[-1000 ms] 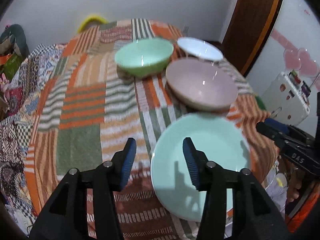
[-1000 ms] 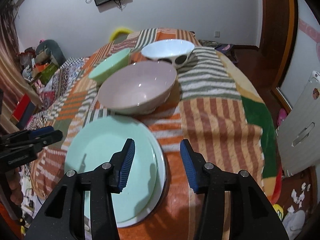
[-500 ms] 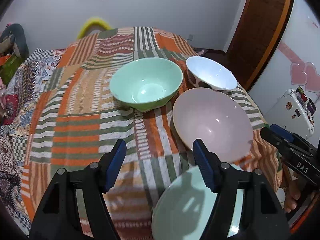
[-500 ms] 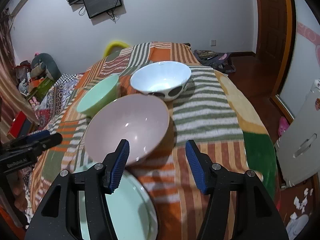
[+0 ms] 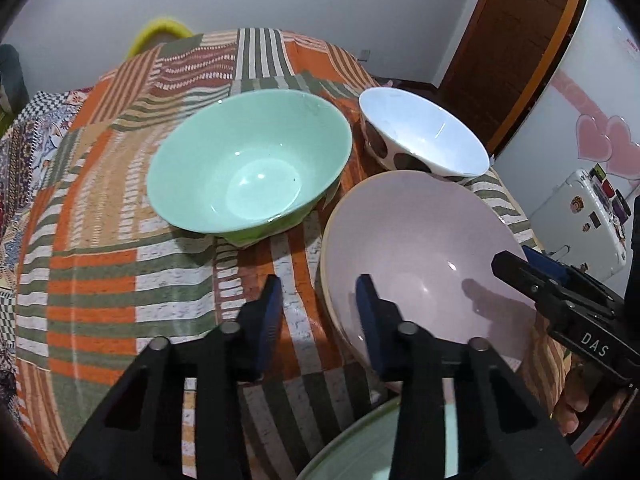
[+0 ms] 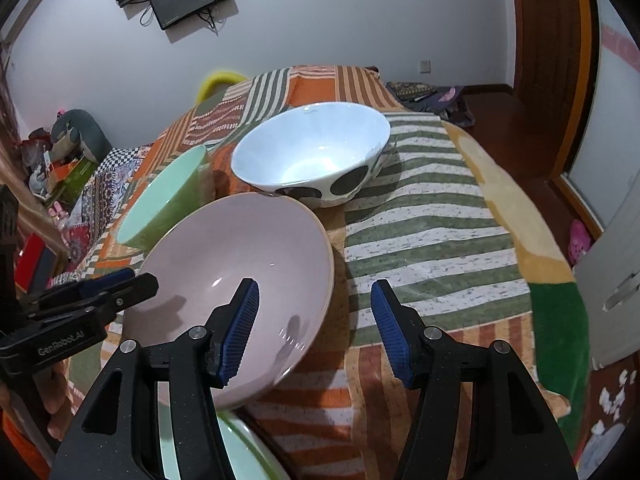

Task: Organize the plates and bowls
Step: 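Close both grippers on the rim of the pale pink bowl, then lift the pink bowl with both grippers and carry it over the plate stack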

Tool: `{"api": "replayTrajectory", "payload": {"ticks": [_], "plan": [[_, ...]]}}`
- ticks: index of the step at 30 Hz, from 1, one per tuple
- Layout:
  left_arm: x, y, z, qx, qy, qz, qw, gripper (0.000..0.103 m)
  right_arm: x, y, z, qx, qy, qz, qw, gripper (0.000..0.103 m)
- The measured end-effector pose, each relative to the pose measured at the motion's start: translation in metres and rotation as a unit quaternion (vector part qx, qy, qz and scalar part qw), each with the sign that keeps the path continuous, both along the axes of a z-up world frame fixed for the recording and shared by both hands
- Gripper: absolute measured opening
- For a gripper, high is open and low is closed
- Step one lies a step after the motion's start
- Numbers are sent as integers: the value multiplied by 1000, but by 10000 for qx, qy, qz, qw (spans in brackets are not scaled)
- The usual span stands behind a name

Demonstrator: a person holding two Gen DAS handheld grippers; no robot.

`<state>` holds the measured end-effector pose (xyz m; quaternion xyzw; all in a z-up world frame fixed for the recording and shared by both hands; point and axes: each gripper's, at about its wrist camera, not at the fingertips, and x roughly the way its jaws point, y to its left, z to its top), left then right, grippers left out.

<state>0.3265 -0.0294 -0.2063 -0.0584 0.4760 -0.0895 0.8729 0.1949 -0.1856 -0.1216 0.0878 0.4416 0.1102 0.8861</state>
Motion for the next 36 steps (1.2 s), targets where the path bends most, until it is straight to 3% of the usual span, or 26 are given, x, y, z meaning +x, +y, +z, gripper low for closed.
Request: {"api": "replayTrajectory", "payload": {"ticks": [1,4,7,21,36], "plan": [[2,0,-3,-50,21,-51,10000,23,0,0,-1,22,27,17,10000,49],[3,-2,-5,-156,22,-138,9998,13,2,1,-5,103,116,110,9998,38],[1,-8,-3,-40,-39,-195,9998,12,3,3,-8,121,240,195,9994,23],[-27,-11,17,-80,-11,-182,9998,12,-13,1,12,88,228,165,9996,21],[-104,-1,80,-161,-586,-193,9980,12,-61,13,64,98,-300,312,9990,21]]}}
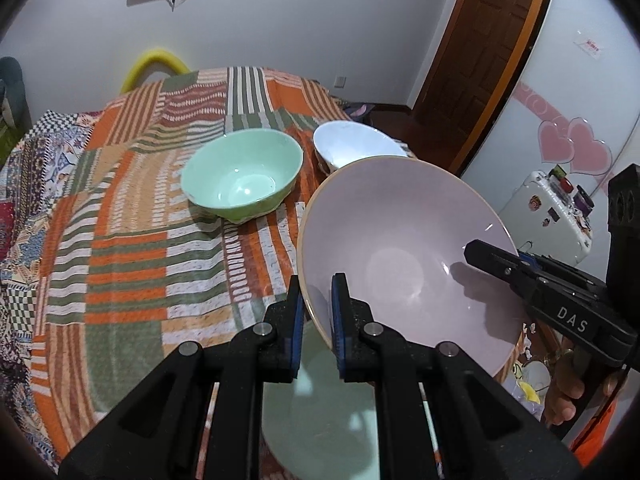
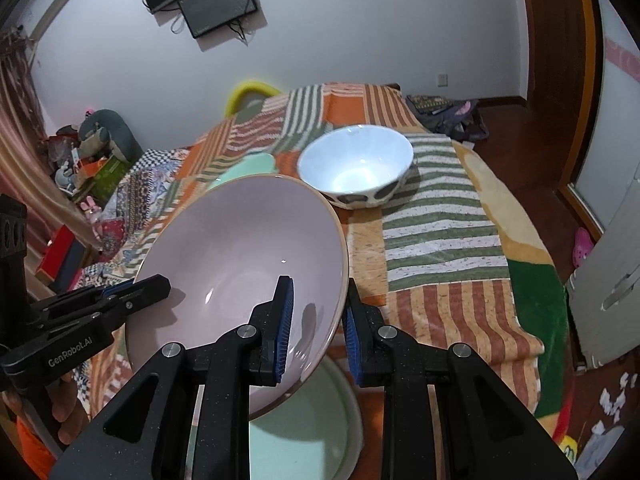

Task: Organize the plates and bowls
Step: 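Lift the pink bowl with both grippers and carry it over the plate stack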

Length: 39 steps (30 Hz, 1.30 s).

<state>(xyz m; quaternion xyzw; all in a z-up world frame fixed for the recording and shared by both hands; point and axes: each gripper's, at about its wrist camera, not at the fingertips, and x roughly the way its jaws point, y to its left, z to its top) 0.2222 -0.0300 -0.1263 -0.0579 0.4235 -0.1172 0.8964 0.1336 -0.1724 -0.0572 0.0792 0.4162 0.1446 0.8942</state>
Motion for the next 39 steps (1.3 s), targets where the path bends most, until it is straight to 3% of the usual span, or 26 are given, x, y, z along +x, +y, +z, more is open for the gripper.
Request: {"api": "replayTrajectory", "payload": {"ticks": [11,21,30,39], "plan": [[-63,29,33,-113,-352,184,9991,12,-37,27,25,-14,-325,230,9992,21],[-114,74,47,-52,-554,532,9970,12,-57,69,29,16,-427,635,9971,21],[-140,118,36,71,-461,936,9945,12,-64,115,16,-46,-320,1111,9933,21],[-146,153,3,228,-106,1272,9916,12,-58,152,-12,-147,8,1494,9887,21]]}}
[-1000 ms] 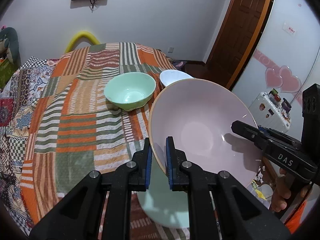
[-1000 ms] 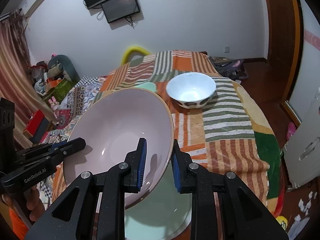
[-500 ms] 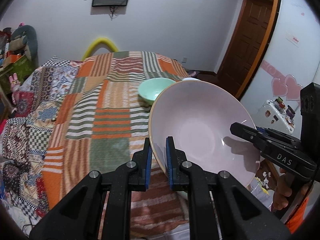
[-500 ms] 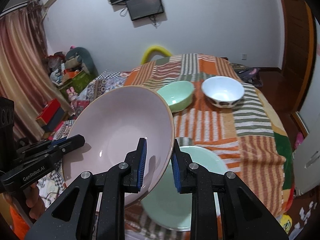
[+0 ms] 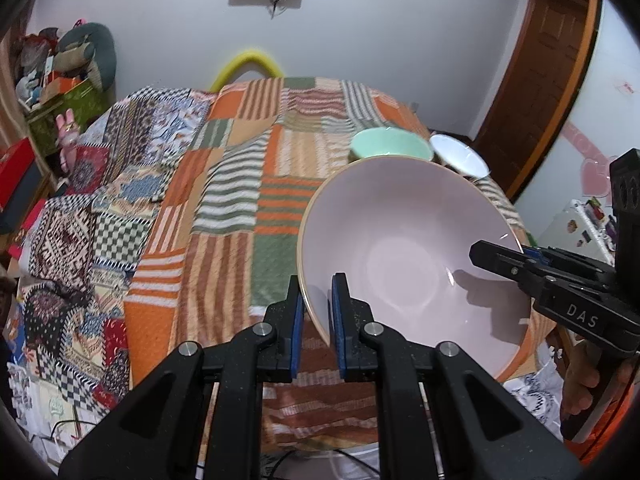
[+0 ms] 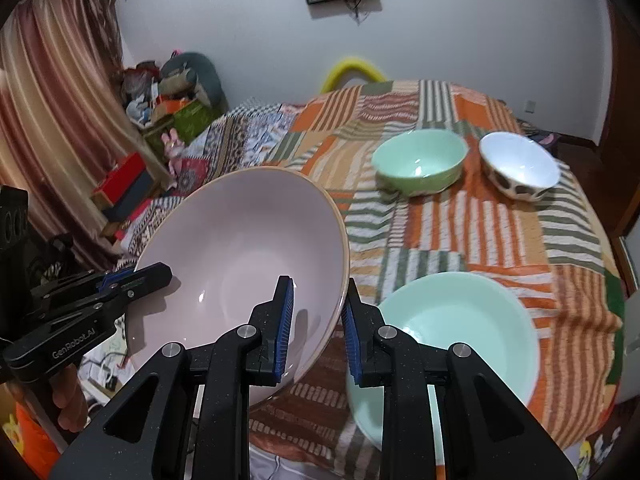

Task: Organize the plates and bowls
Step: 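Lift the pink bowl with both grippers and carry it over the plate stack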

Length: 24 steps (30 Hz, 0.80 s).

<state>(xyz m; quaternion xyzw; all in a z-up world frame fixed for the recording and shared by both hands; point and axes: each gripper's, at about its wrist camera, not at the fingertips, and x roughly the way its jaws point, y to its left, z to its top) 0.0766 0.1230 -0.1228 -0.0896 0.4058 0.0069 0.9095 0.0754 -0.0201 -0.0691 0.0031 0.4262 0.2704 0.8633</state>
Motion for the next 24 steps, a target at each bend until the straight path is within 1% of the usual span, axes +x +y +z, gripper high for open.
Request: {"api": "replayTrajectory", "payload": {"ticks": [6,12,16,24], "plan": [[5,12,-24,27,277,106,9996,12,5,14,-21,-98,255,130,9995,21],[11,19,-49,-48,566,140,9983,12,11,24,-43,-239,519,200,9982,21],[17,22,-66,-120,766,161,9969,13,14,27,-56,-353,673,227,9968,21],[21,26,-95,-310,1035,207,9939,13,19,30,-77,-457,961,203,9941,21]]}}
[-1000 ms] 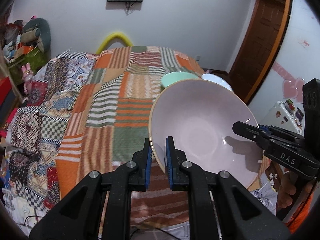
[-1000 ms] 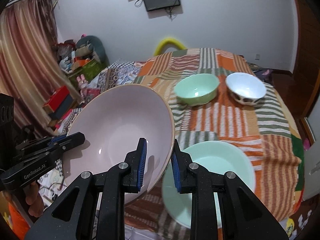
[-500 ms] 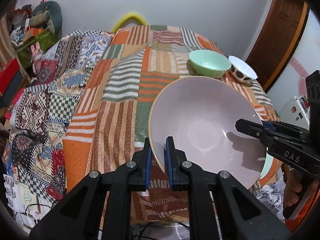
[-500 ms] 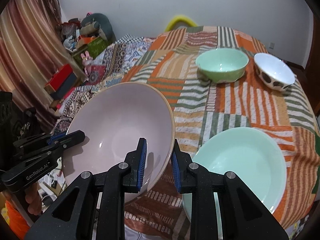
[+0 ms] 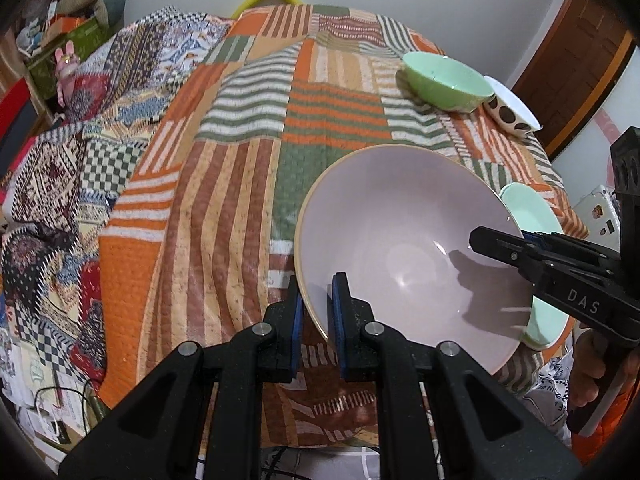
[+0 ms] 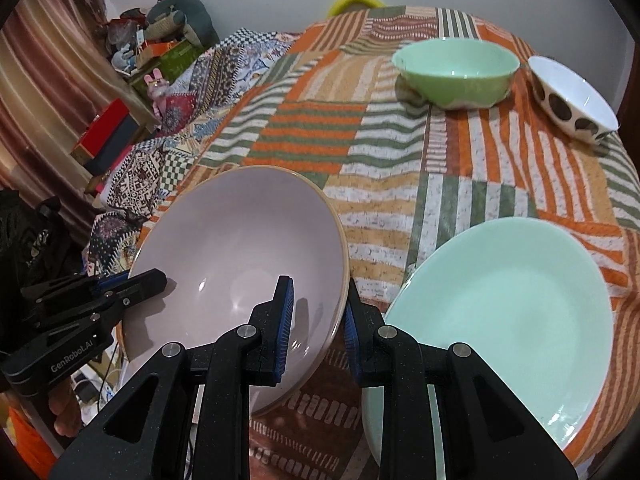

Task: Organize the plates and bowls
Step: 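Lift the pink bowl with both grippers and carry it over the plate stack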

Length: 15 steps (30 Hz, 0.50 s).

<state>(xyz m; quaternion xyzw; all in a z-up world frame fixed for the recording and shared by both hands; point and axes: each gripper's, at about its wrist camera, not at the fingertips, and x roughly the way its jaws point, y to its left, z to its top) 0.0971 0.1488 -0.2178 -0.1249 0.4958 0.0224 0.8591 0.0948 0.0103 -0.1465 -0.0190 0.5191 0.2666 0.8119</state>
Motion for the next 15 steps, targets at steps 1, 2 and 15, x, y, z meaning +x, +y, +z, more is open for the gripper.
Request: {"api": "replayTrajectory", "payload": {"ticks": [1,2,15], "plan": [[0,0,-2,-23,20,11,10000,13,2,0,-1,-14,20,3,10000,21],[0,1,-5,-46,44,24,10000,13,2,0,-3,-30,40,9,10000,21],[-3,2,-17,-101,123,50,9999,13,-1,1,-8,-158,43,144,9998,22]]}}
